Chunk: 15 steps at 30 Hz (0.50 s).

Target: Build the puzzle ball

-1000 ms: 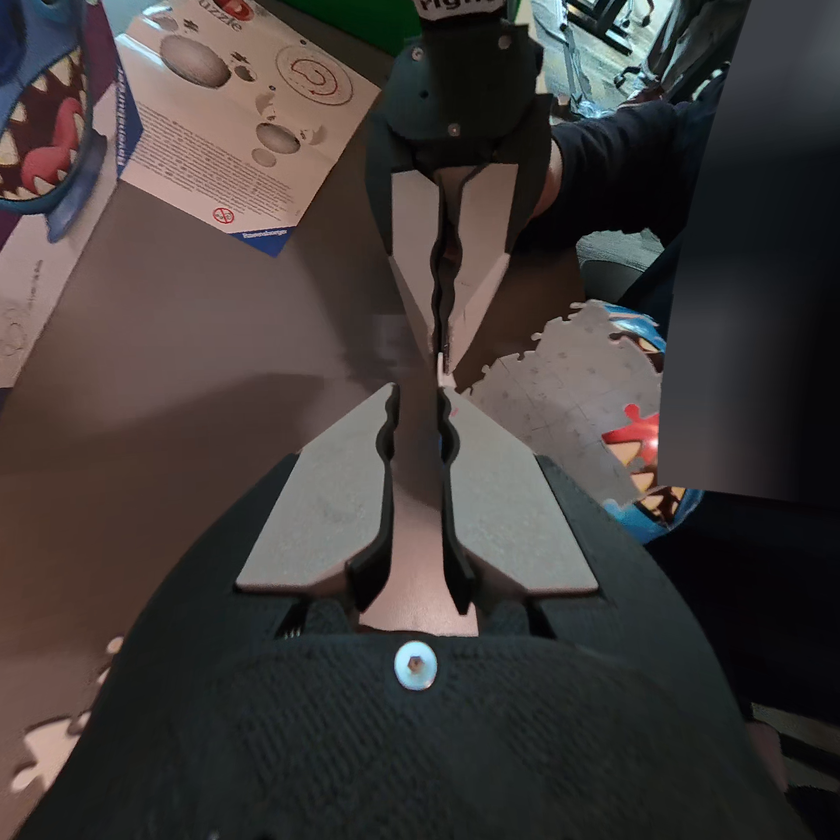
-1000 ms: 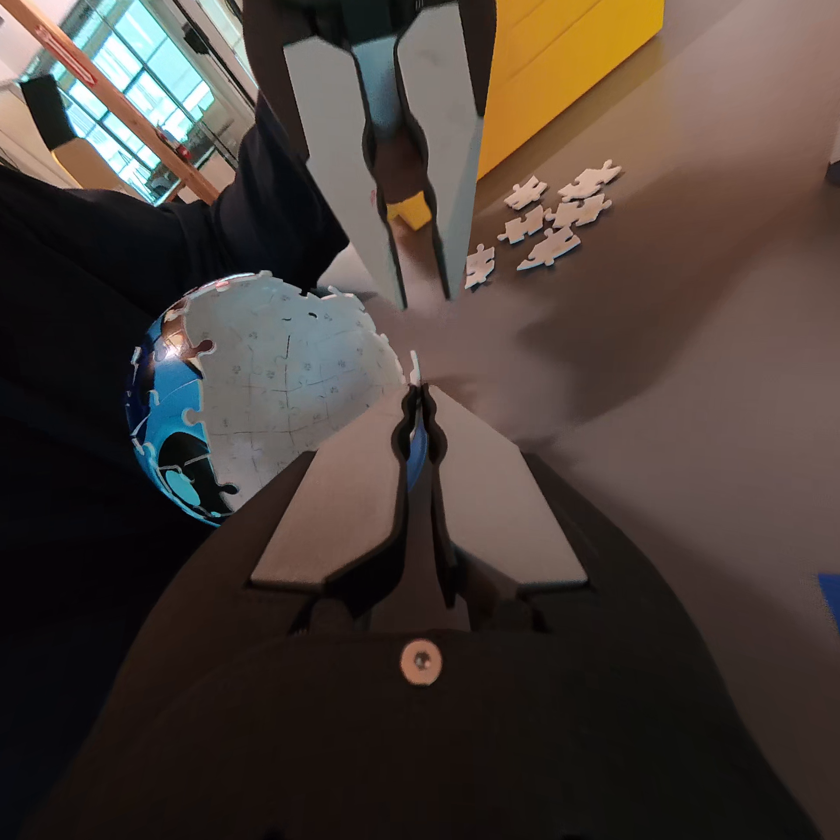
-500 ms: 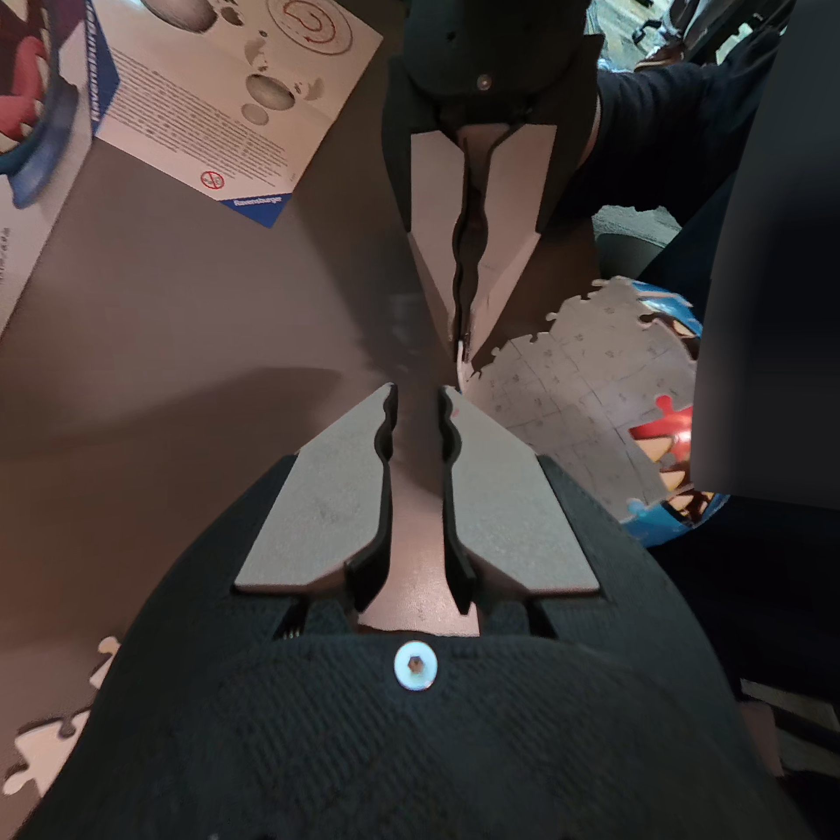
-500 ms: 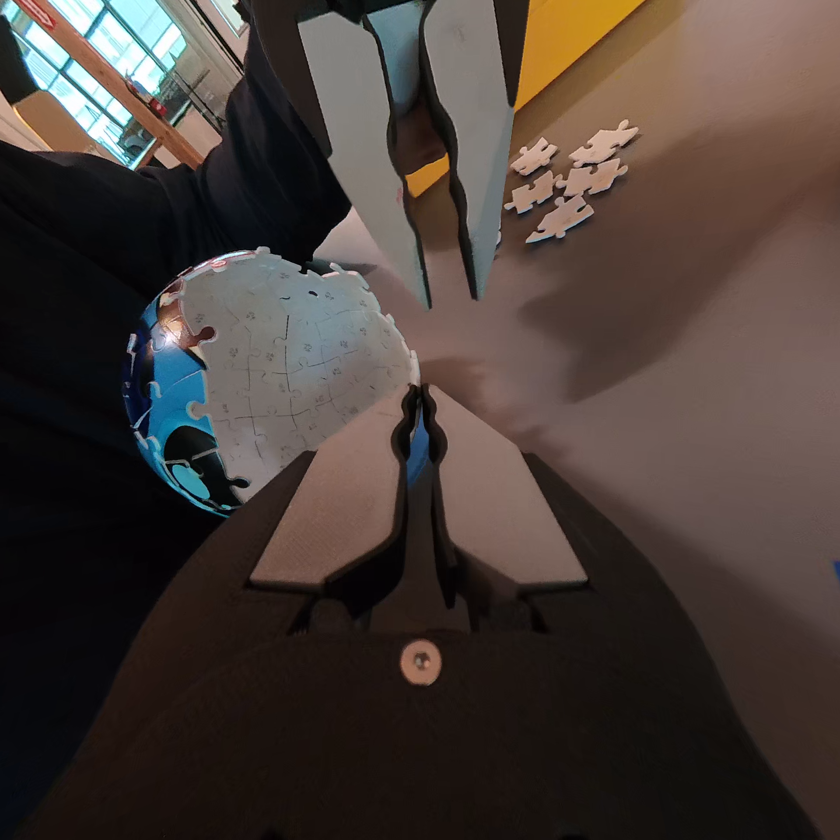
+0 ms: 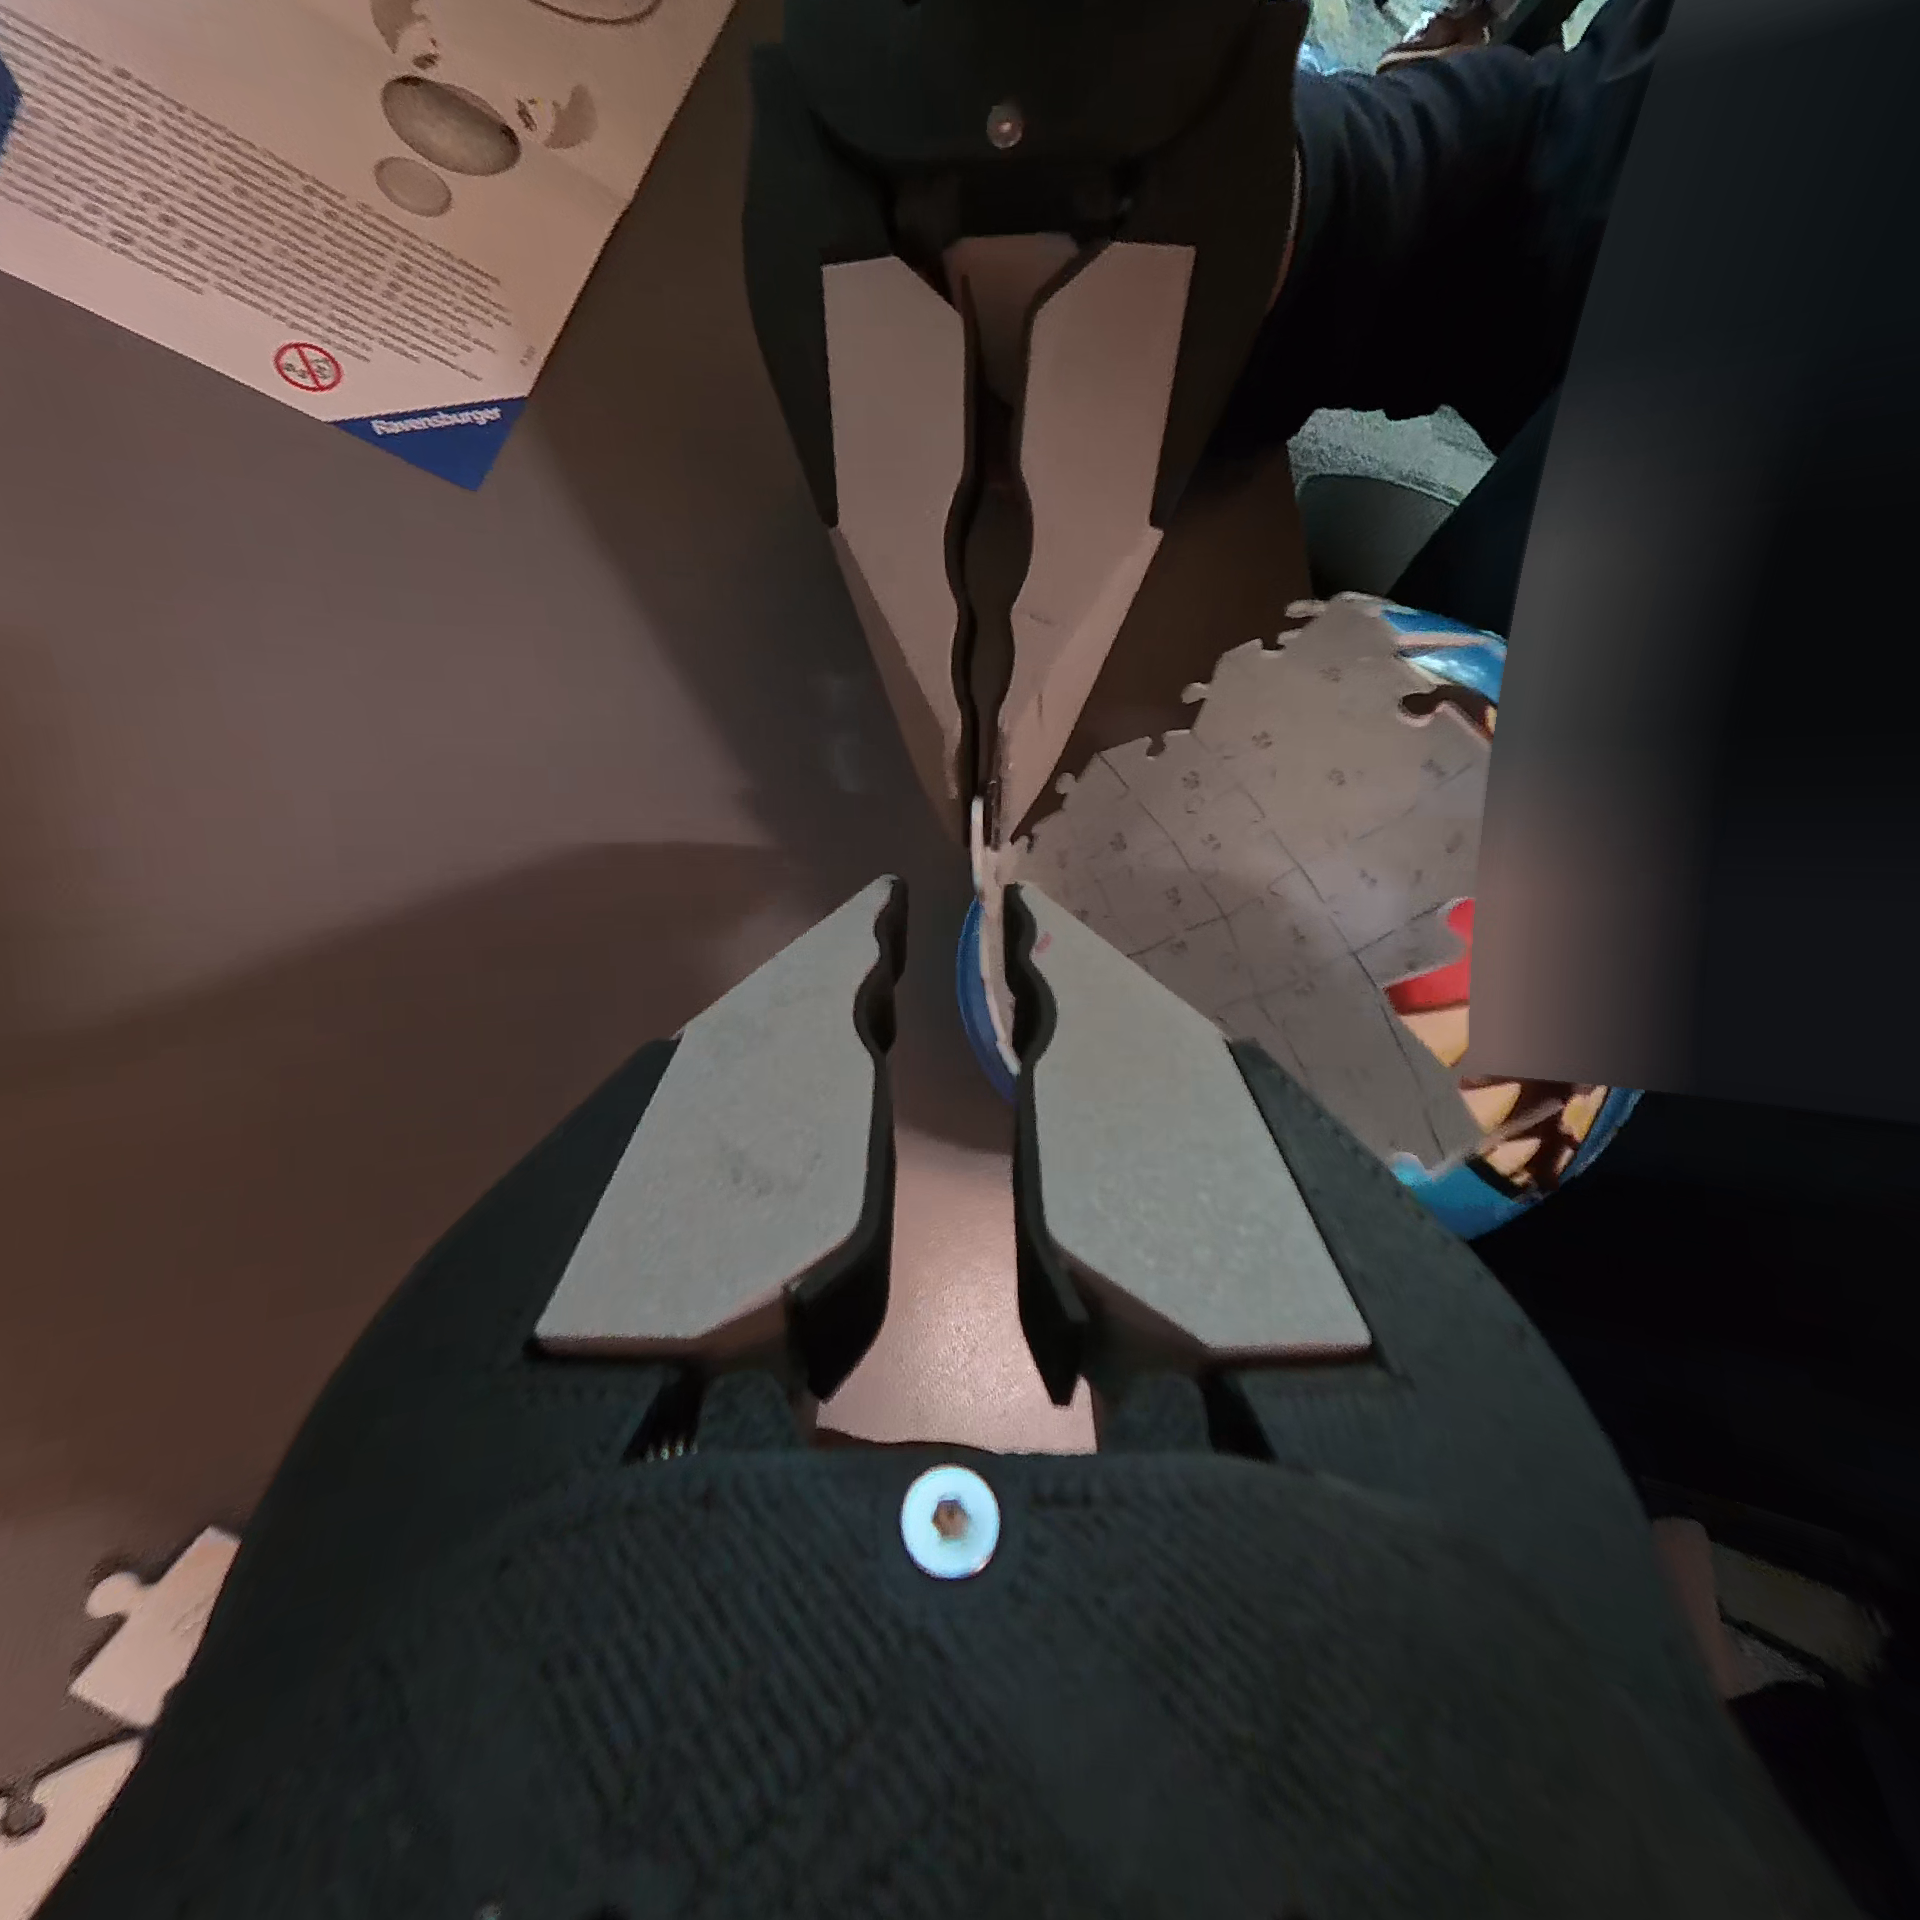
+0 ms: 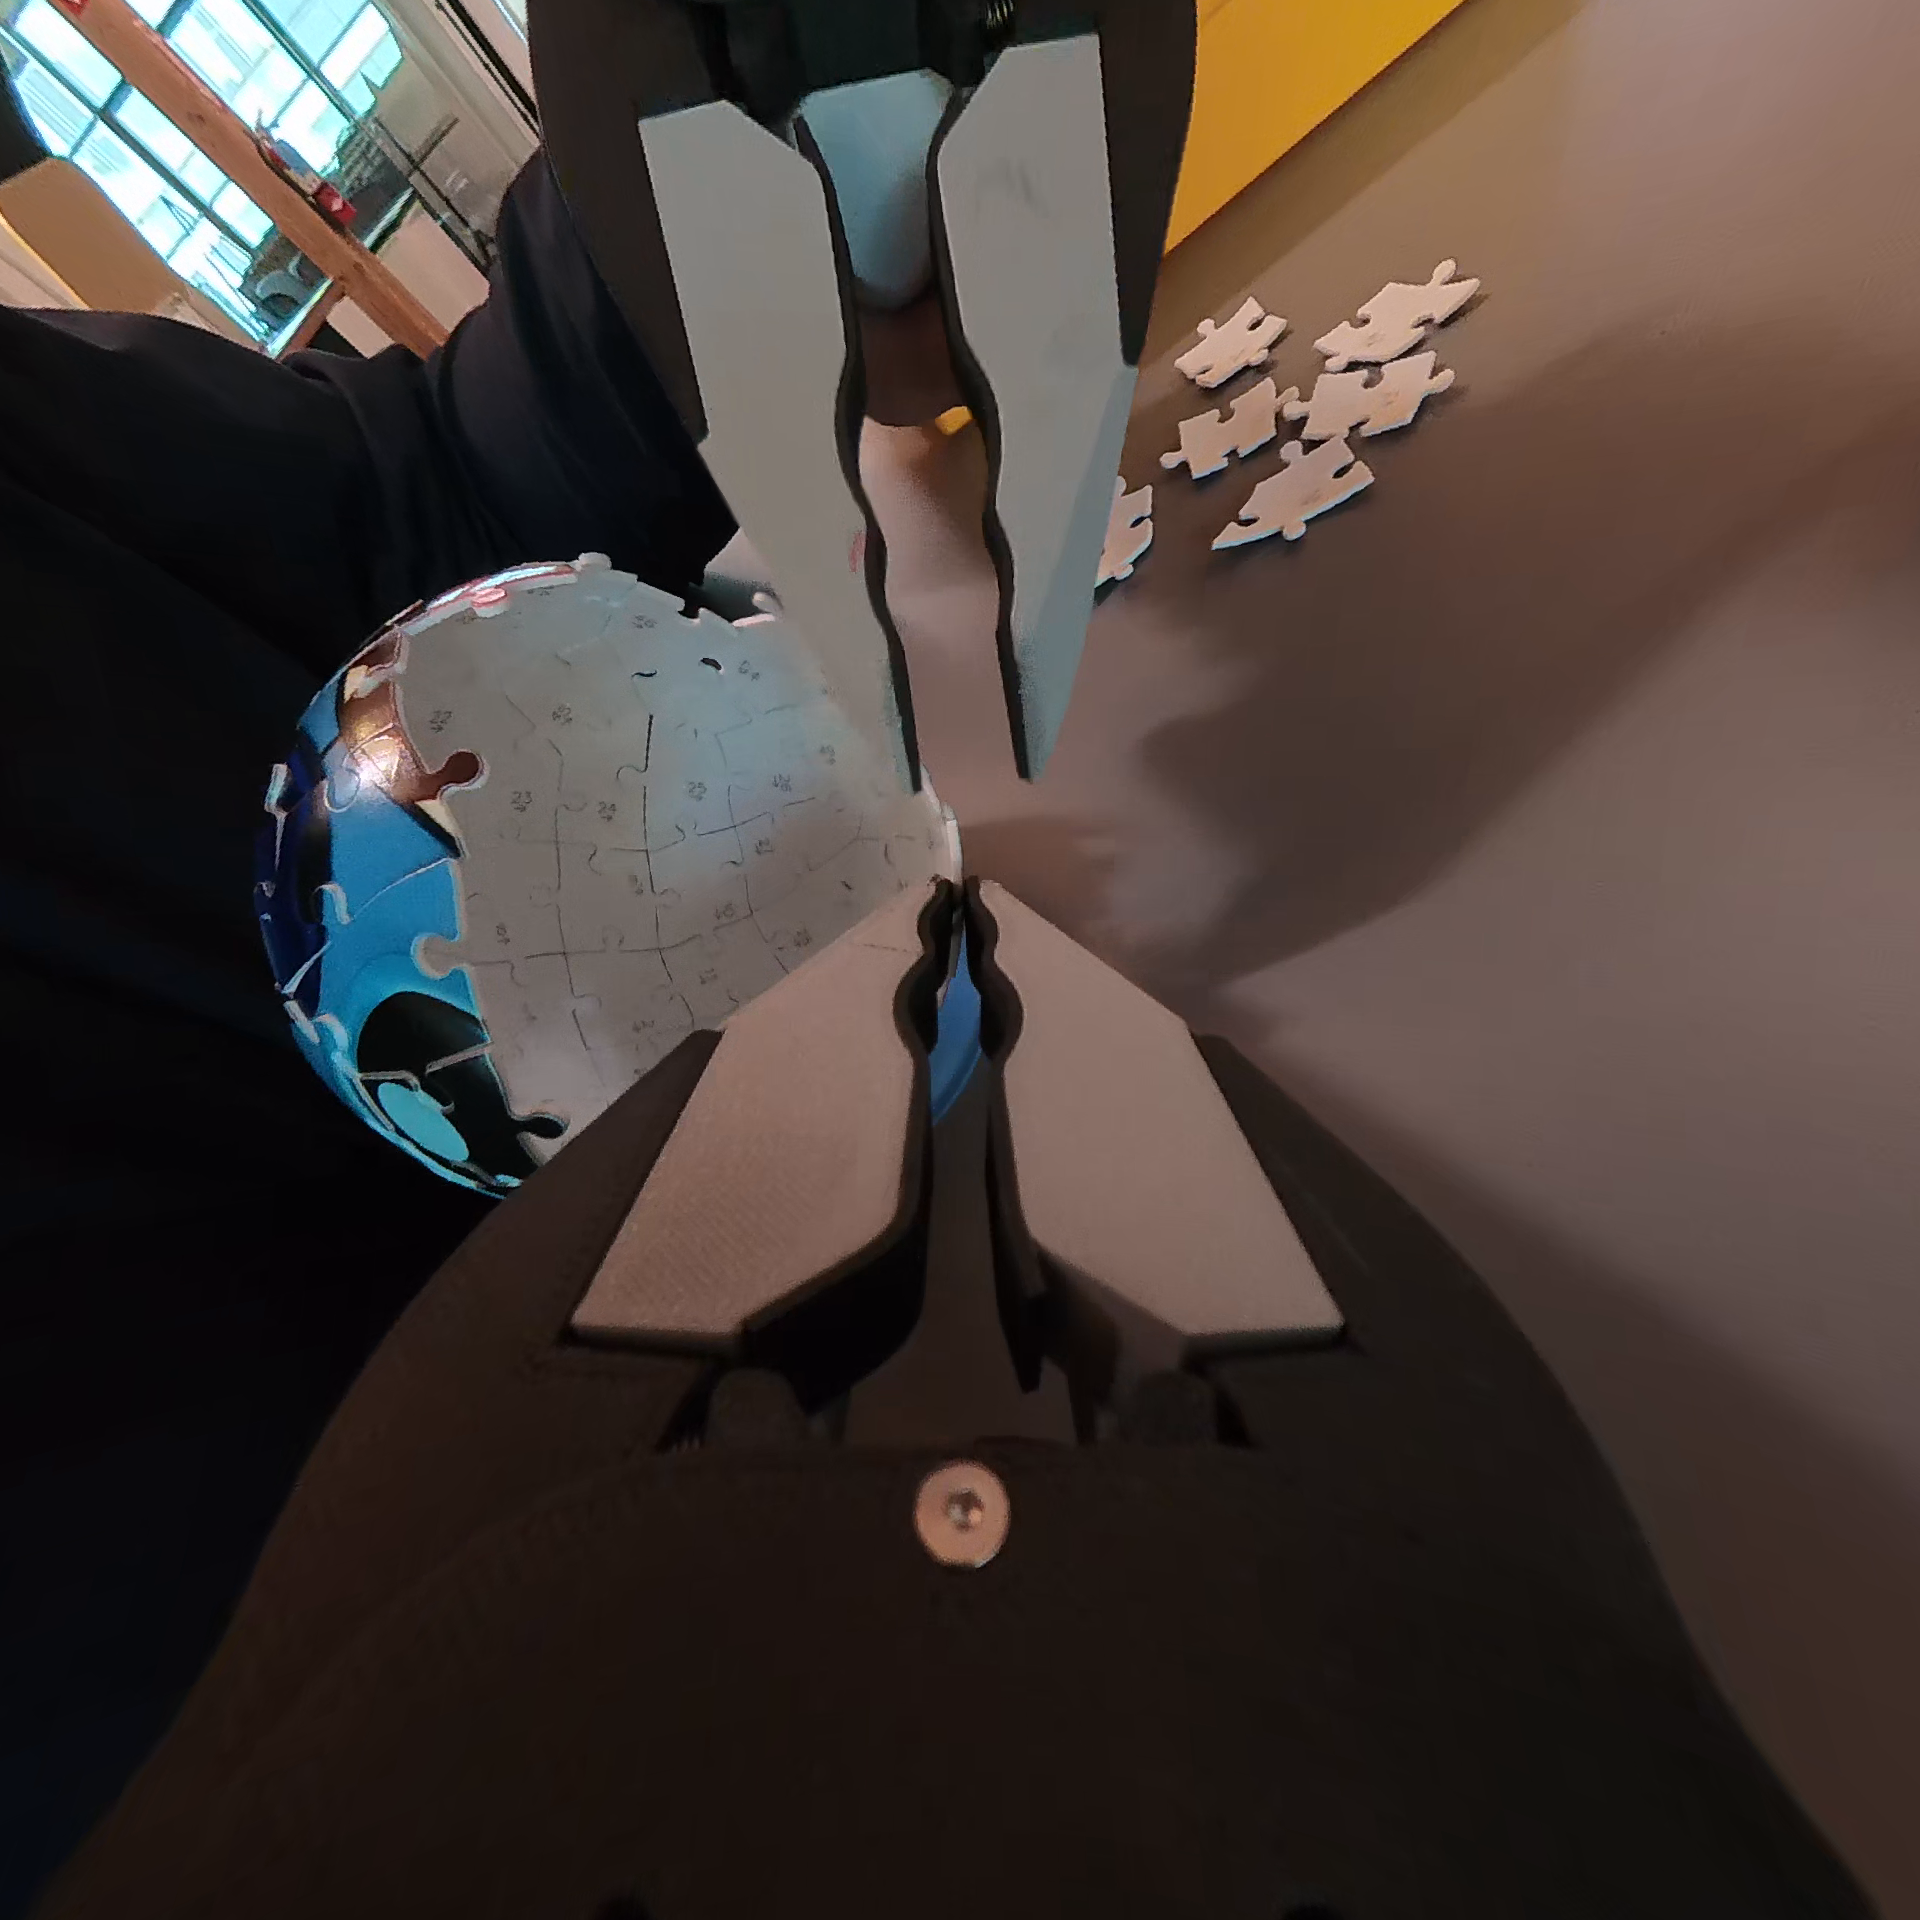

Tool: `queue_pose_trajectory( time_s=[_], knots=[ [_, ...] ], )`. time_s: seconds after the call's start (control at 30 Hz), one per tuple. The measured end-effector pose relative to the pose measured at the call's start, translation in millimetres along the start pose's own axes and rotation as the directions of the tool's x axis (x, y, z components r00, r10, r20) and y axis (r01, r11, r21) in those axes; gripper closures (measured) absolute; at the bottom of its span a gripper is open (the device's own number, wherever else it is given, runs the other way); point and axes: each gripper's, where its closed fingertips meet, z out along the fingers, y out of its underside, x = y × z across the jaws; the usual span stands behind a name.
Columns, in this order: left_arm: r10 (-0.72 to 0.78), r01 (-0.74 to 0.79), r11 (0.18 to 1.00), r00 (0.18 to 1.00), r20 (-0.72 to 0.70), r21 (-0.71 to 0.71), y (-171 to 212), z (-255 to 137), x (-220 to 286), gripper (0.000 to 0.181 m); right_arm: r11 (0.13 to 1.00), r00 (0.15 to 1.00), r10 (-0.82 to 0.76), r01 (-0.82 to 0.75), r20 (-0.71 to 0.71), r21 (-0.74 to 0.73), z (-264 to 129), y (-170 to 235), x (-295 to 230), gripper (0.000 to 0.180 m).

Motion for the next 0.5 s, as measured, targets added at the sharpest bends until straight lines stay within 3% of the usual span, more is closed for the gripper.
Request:
queue_pose_trajectory(
  time_s=[0.5],
  knots=[
    [0.002, -0.004, 0.996, 1.000, -0.021, -0.088, 12, 20, 2, 0.171, 0.995, 0.994, -0.090, 0.087, -0.065, -0.042, 0, 1, 1, 0.180]
  ],
)
